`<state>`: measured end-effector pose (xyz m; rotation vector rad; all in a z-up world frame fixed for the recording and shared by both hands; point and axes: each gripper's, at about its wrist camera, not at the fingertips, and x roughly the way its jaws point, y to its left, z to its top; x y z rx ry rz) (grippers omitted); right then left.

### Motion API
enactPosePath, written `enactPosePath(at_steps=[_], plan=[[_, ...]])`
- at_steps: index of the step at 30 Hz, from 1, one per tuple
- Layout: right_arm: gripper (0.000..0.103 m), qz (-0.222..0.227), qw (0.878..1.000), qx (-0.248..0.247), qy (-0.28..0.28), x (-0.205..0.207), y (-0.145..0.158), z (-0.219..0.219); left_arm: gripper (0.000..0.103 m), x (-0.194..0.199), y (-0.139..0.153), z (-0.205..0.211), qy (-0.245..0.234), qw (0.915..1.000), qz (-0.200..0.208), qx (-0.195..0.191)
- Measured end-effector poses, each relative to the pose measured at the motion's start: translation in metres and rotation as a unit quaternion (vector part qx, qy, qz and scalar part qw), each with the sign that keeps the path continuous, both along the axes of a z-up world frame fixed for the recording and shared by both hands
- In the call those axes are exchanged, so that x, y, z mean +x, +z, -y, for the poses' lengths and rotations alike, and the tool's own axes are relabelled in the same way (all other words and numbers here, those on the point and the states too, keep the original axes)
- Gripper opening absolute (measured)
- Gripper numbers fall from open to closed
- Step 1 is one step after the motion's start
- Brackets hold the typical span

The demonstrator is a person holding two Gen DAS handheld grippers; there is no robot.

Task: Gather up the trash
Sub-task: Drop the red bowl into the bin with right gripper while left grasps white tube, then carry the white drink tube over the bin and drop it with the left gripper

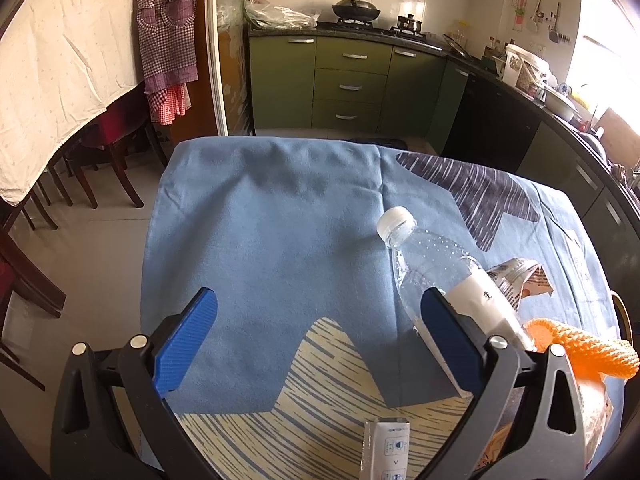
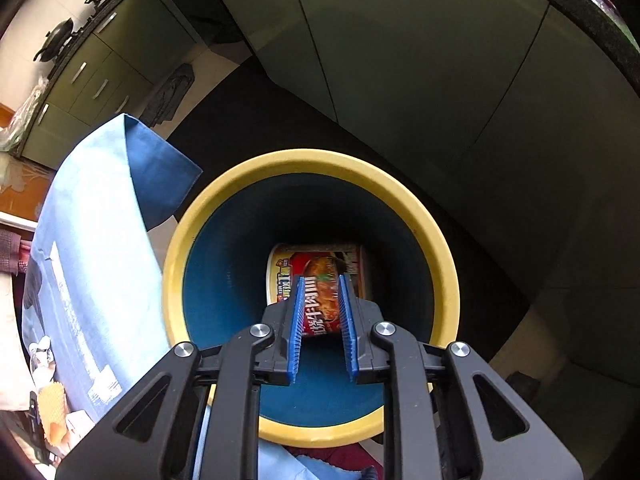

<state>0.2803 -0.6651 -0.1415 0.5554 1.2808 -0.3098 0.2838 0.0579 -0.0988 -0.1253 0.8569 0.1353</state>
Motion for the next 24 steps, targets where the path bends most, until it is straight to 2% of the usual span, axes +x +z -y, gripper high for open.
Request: enactPosePath(at_steps=[3, 7, 10, 13, 14, 16, 17, 19, 24], plan=[[0.021, 0.011, 1.0, 0.008, 0.013, -0.006, 0.008, -0.006, 0.097, -0.006, 0.001, 0.002, -0.007, 0.9997, -0.023, -0.006], [0.023, 0.022, 0.999, 0.016, 0.03, -0.015, 0.014, -0.016, 0.097, -0.019, 0.001, 0.006, -0.007, 0.9984, -0.05, 0.025], [0.023, 0.026, 0.999, 0.025, 0.04, -0.018, 0.014, -0.022, 0.097, -0.027, -0.006, 0.004, -0.02, 0.9962, -0.084, 0.011], [0.028, 0.029, 0.998, 0.034, 0.049, -0.017, 0.013, -0.027, 0.096, -0.032, -0.02, 0.002, -0.033, 0.9925, -0.117, -0.005], [0.028, 0.029, 0.998, 0.036, 0.053, -0.018, 0.012, -0.029, 0.095, -0.033, -0.024, 0.002, -0.037, 0.9912, -0.127, -0.002], [0.028, 0.029, 0.997, 0.041, 0.059, -0.018, 0.01, -0.034, 0.08, -0.034, -0.03, 0.004, -0.043, 0.9892, -0.14, -0.003], [0.028, 0.029, 0.997, 0.042, 0.062, -0.014, 0.007, -0.04, 0.077, -0.034, -0.033, 0.004, -0.046, 0.9881, -0.147, -0.005], [0.028, 0.029, 0.996, 0.046, 0.069, -0.012, 0.007, -0.045, 0.065, -0.034, -0.037, 0.007, -0.051, 0.9857, -0.16, -0.006], [0.028, 0.029, 0.995, 0.049, 0.079, -0.013, 0.007, -0.052, 0.065, -0.039, -0.038, 0.013, -0.066, 0.9821, -0.175, -0.021]])
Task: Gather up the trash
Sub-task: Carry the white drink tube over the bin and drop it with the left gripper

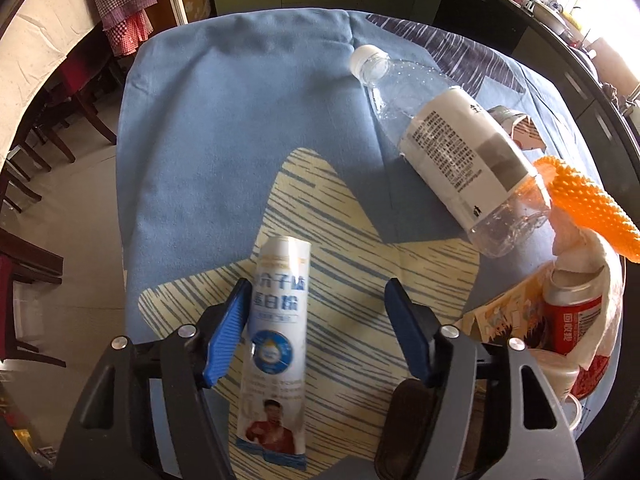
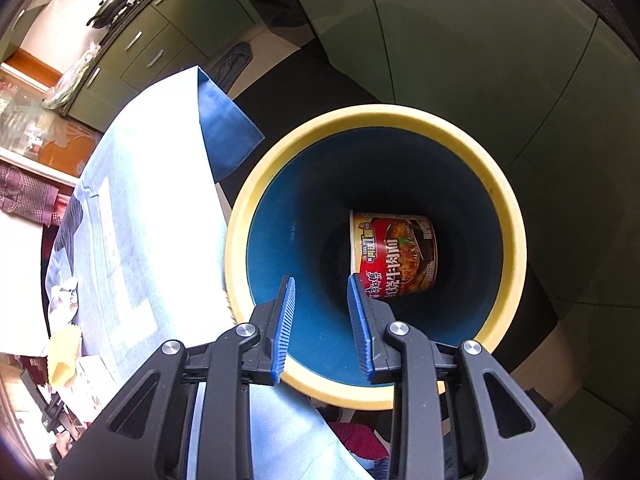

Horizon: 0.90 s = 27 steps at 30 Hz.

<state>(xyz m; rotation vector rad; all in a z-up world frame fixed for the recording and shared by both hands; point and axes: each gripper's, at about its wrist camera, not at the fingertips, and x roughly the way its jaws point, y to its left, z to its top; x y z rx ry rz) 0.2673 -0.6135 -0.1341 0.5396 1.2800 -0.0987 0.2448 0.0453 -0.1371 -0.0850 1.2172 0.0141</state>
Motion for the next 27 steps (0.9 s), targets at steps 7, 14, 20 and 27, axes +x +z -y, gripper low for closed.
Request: enactPosePath(at_steps=[7, 14, 20, 27], plan=[[0.028, 0.001, 1.0, 0.004, 0.005, 0.001, -0.002, -0.001, 0.056, -0.008, 0.001, 0.004, -0.022, 0.9996, -0.02, -0.001], [0.028, 0.0, 1.0, 0.006, 0.01, 0.0, -0.004, -0.004, 0.028, -0.016, 0.003, 0.0, -0.026, 0.9995, -0.02, -0.002], [0.028, 0.006, 1.0, 0.009, 0.011, -0.003, -0.002, -0.003, 0.017, -0.02, 0.013, 0.002, -0.04, 0.9991, -0.008, -0.014], [0.028, 0.028, 0.999, 0.012, 0.011, -0.016, 0.009, 0.001, 0.017, -0.02, 0.062, 0.025, -0.072, 0.9965, 0.042, -0.005]])
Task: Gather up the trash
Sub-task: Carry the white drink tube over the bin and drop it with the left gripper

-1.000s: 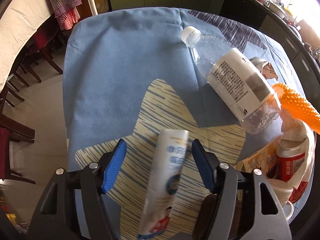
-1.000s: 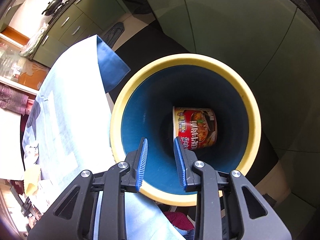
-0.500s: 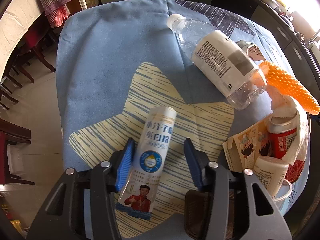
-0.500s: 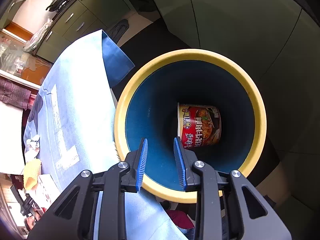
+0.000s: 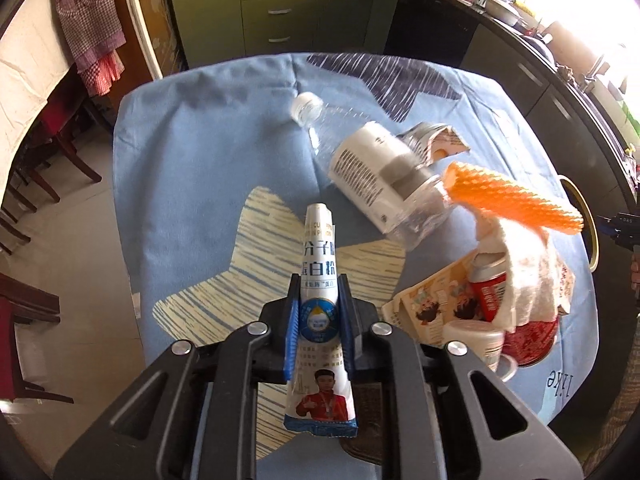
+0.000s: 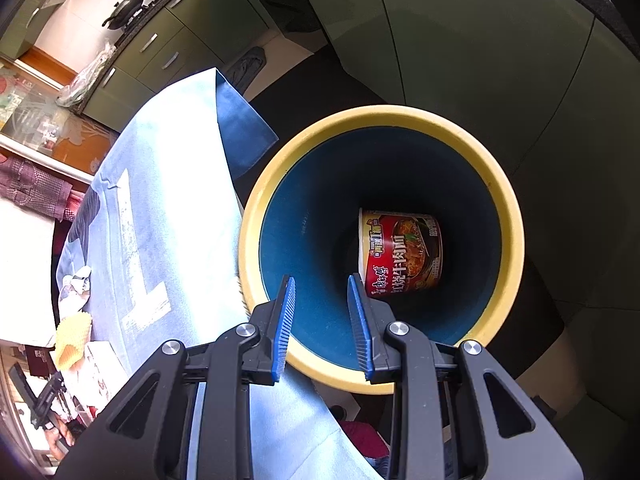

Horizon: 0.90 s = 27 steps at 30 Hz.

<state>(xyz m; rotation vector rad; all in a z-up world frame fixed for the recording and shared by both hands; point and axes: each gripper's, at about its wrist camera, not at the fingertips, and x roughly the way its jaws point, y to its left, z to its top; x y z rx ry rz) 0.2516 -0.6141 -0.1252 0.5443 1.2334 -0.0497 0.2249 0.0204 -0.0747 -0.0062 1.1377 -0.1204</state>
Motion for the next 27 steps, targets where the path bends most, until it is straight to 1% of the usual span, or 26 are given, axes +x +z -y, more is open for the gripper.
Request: enactPosePath(at_steps=[3, 5, 8, 10, 12, 16, 20, 21, 23, 27], plan=[[0.028, 0.015, 1.0, 0.002, -0.001, -0.012, 0.008, 0.004, 0.017, 0.001, 0.028, 0.029, -0.038, 0.9991, 0.019, -0.005], [0.028, 0.027, 1.0, -0.006, -0.004, -0.023, 0.015, 0.009, 0.017, 0.004, 0.046, 0.064, -0.083, 0.9961, 0.027, -0.013], [0.028, 0.051, 0.999, -0.012, -0.008, -0.045, 0.026, 0.015, 0.017, 0.009, 0.062, 0.129, -0.161, 0.9861, 0.022, -0.035], [0.028, 0.067, 0.998, -0.013, -0.011, -0.061, 0.033, 0.02, 0.017, 0.01, 0.069, 0.174, -0.206, 0.9774, 0.019, -0.045], [0.028, 0.08, 0.997, -0.02, -0.011, -0.078, 0.038, 0.024, 0.017, 0.011, 0.072, 0.229, -0.249, 0.9671, 0.016, -0.05], [0.028, 0.098, 0.995, -0.026, -0.009, -0.109, 0.045, 0.032, 0.017, 0.022, 0.062, 0.328, -0.311, 0.9475, -0.012, -0.075], [0.028, 0.11, 0.993, -0.028, -0.008, -0.137, 0.048, 0.039, 0.017, 0.032, 0.052, 0.415, -0.339, 0.9375, -0.003, -0.08], [0.028, 0.112, 0.993, -0.028, -0.007, -0.144, 0.047, 0.04, 0.018, 0.034, 0.049, 0.436, -0.346, 0.9354, 0.005, -0.074], [0.028, 0.114, 0.993, -0.029, -0.004, -0.155, 0.046, 0.042, 0.018, 0.046, 0.038, 0.471, -0.35, 0.9343, 0.016, -0.066], [0.028, 0.117, 0.993, -0.031, 0.0, -0.175, 0.045, 0.045, 0.019, 0.069, 0.006, 0.526, -0.346, 0.937, 0.012, -0.05]])
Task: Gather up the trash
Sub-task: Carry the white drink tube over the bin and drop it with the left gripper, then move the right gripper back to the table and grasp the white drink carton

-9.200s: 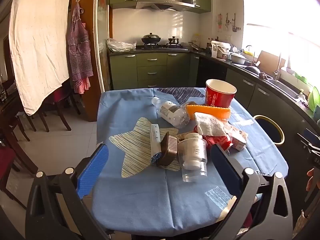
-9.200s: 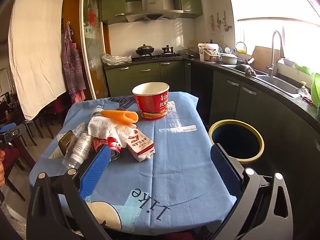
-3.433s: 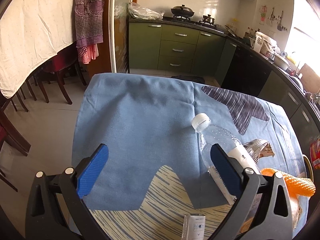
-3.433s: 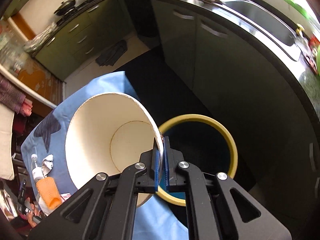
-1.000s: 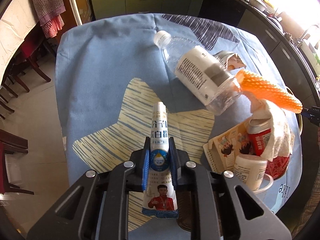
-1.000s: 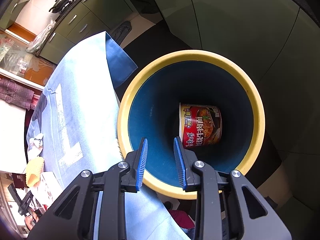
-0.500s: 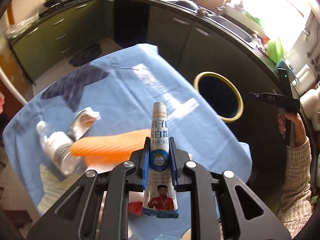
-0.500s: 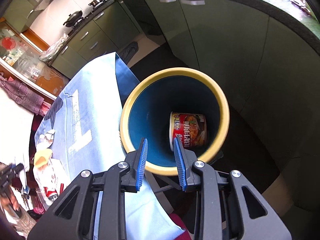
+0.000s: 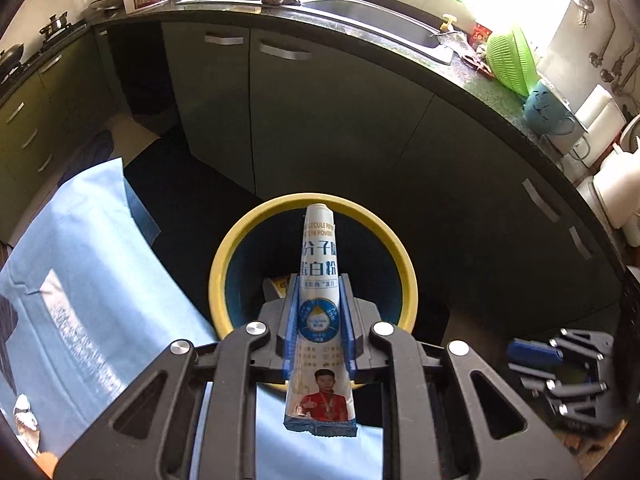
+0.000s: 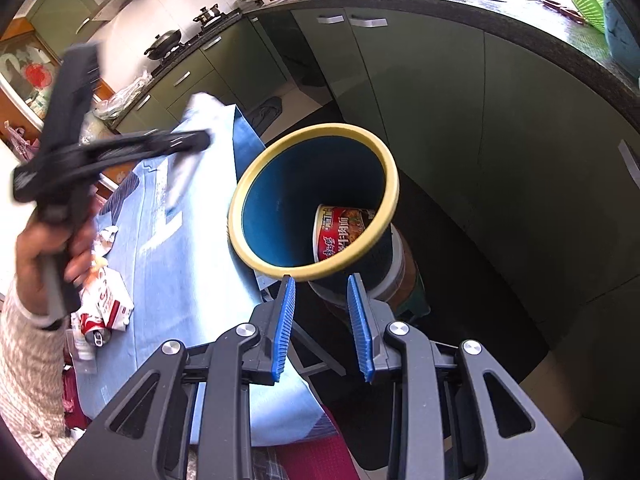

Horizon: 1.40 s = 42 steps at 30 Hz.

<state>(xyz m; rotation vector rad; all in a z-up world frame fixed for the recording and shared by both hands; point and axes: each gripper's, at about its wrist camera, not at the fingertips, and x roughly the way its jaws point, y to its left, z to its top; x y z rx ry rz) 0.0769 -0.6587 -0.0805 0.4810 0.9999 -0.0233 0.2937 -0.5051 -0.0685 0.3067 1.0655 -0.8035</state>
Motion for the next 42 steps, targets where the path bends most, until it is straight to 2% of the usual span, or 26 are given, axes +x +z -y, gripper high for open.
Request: enactPosePath(at_steps=[1, 3, 5, 6, 9, 12, 14, 15, 20, 22, 24, 27, 29, 30, 33, 37, 42], plan=[[0.028, 0.001, 1.0, 0.0, 0.0, -0.004, 0.0, 0.002, 0.024, 0.005, -0.009, 0.011, 0.004, 1.0, -0.002, 0.004], [0.028, 0.001, 1.0, 0.001, -0.001, -0.009, -0.002, 0.006, 0.026, 0.013, -0.026, 0.026, 0.014, 0.9998, -0.01, 0.009], [0.035, 0.0, 1.0, 0.0, -0.003, -0.01, -0.004, 0.008, 0.03, 0.021, -0.04, 0.036, 0.021, 0.9994, -0.016, 0.021], [0.037, -0.001, 1.0, -0.003, -0.004, -0.01, -0.005, 0.009, 0.036, 0.024, -0.046, 0.039, 0.026, 0.9991, -0.018, 0.027], [0.037, -0.005, 1.0, -0.006, -0.003, -0.01, -0.009, 0.009, 0.041, 0.024, -0.044, 0.038, 0.031, 0.9988, -0.024, 0.029], [0.037, -0.004, 1.0, -0.004, 0.005, -0.005, -0.013, 0.005, 0.041, 0.014, -0.017, 0.015, 0.025, 0.9994, -0.017, 0.016], [0.037, -0.002, 1.0, -0.003, 0.021, -0.001, -0.014, -0.005, 0.045, 0.0, 0.015, -0.011, 0.016, 0.9998, -0.007, -0.005], [0.037, 0.0, 0.999, -0.002, 0.033, 0.003, -0.014, -0.012, 0.052, -0.007, 0.031, -0.026, 0.016, 0.9998, 0.0, -0.014], [0.038, 0.01, 0.992, -0.006, 0.125, 0.028, -0.008, -0.075, 0.058, -0.044, 0.097, -0.129, 0.04, 0.9976, 0.021, -0.052], [0.046, 0.013, 0.984, -0.006, 0.178, 0.039, -0.004, -0.111, 0.066, -0.06, 0.113, -0.177, 0.066, 0.9954, 0.036, -0.06], [0.049, 0.019, 0.972, -0.012, 0.235, 0.047, 0.0, -0.152, 0.067, -0.076, 0.119, -0.213, 0.083, 0.9935, 0.047, -0.062], [0.05, 0.031, 0.948, -0.025, 0.316, 0.056, 0.006, -0.212, 0.068, -0.095, 0.119, -0.274, 0.124, 0.9884, 0.057, -0.066], [0.057, 0.039, 0.93, -0.043, 0.364, 0.063, 0.008, -0.249, 0.068, -0.109, 0.115, -0.311, 0.15, 0.9844, 0.054, -0.075], [0.062, 0.043, 0.921, -0.056, 0.383, 0.065, 0.007, -0.265, 0.068, -0.116, 0.112, -0.33, 0.164, 0.9818, 0.052, -0.081], [0.062, 0.046, 0.898, -0.095, 0.427, 0.068, 0.0, -0.306, 0.068, -0.134, 0.107, -0.369, 0.195, 0.9748, 0.067, -0.086], [0.067, 0.039, 0.883, -0.128, 0.45, 0.081, -0.017, -0.336, 0.069, -0.16, 0.098, -0.405, 0.222, 0.9669, 0.076, -0.1], [0.068, 0.033, 0.876, -0.142, 0.461, 0.094, -0.036, -0.349, 0.069, -0.179, 0.089, -0.424, 0.234, 0.9628, 0.073, -0.115]])
